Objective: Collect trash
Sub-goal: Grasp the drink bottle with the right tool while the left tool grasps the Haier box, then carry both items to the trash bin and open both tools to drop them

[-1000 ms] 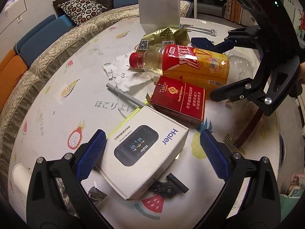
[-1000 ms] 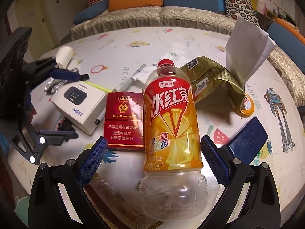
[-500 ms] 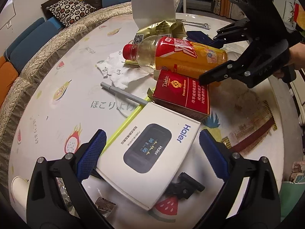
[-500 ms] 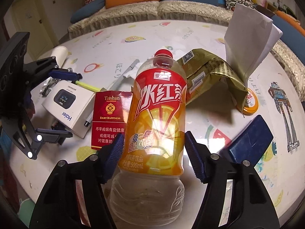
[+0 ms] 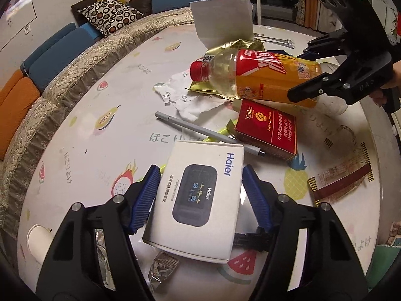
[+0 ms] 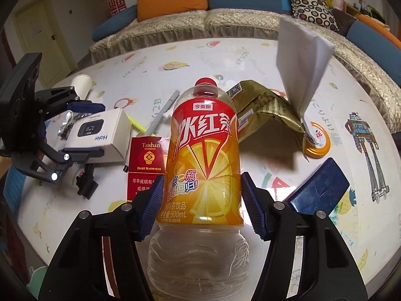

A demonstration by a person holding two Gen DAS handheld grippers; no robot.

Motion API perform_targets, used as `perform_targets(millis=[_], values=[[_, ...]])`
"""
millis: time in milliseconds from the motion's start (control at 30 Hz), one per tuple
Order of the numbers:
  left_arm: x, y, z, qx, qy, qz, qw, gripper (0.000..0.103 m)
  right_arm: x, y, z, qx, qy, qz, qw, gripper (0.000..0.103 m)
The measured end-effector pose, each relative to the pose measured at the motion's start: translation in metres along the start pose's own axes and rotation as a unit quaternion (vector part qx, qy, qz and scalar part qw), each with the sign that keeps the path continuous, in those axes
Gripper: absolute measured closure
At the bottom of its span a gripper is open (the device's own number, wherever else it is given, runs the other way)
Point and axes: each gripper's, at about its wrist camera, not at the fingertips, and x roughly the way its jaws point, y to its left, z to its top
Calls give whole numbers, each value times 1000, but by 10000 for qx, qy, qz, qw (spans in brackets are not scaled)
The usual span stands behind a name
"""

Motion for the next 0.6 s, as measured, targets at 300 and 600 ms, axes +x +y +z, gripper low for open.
perform_targets(millis=[300,600], values=[[-25,6,0,-227,-148,97,9996,39,-23,2,-5,118,-123,291,9994,41],[-65,-11,3,-168,-271,156,9994,39,-81,13,-19,124,-447,463,9979,41]])
